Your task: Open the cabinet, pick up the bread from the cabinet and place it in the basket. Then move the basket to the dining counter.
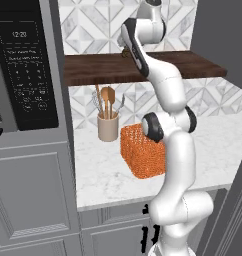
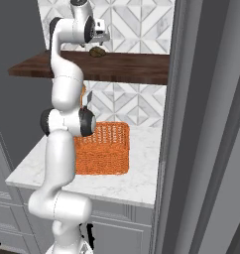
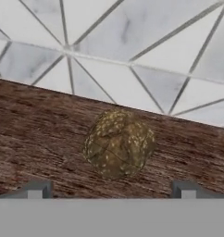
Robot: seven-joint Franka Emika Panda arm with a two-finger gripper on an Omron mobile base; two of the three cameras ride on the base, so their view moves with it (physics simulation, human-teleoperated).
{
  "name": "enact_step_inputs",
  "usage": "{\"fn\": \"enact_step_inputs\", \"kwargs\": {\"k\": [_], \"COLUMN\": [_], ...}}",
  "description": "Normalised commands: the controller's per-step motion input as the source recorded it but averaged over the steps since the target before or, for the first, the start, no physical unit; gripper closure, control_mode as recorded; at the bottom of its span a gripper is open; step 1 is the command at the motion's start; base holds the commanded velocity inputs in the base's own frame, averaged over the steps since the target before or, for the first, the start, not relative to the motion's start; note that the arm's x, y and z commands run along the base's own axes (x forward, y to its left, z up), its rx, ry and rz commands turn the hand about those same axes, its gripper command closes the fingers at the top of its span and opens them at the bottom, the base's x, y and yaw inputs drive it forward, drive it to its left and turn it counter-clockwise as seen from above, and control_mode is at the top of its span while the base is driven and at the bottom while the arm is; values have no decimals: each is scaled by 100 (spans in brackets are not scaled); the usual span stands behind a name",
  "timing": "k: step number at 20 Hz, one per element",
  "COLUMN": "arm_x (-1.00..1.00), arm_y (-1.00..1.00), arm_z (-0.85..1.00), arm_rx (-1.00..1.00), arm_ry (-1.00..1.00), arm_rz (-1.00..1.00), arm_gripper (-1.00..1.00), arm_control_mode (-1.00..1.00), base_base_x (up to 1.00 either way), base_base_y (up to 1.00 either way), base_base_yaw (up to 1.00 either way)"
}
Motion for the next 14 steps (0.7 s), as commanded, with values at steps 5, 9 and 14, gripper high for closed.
{"fn": "enact_step_inputs", "kwargs": {"k": [5, 9, 14], "arm_x": [31, 16, 16], "arm_y": [0, 0, 0], "arm_z": [-22, -3, -7], "arm_rx": [0, 0, 0], "arm_ry": [8, 0, 0], "arm_rz": [2, 1, 1], "arm_gripper": [-100, -100, -100], "arm_control_mode": [-100, -100, -100], "base_base_x": [0, 0, 0], "base_base_y": [0, 0, 0], "base_base_yaw": [0, 0, 0]}}
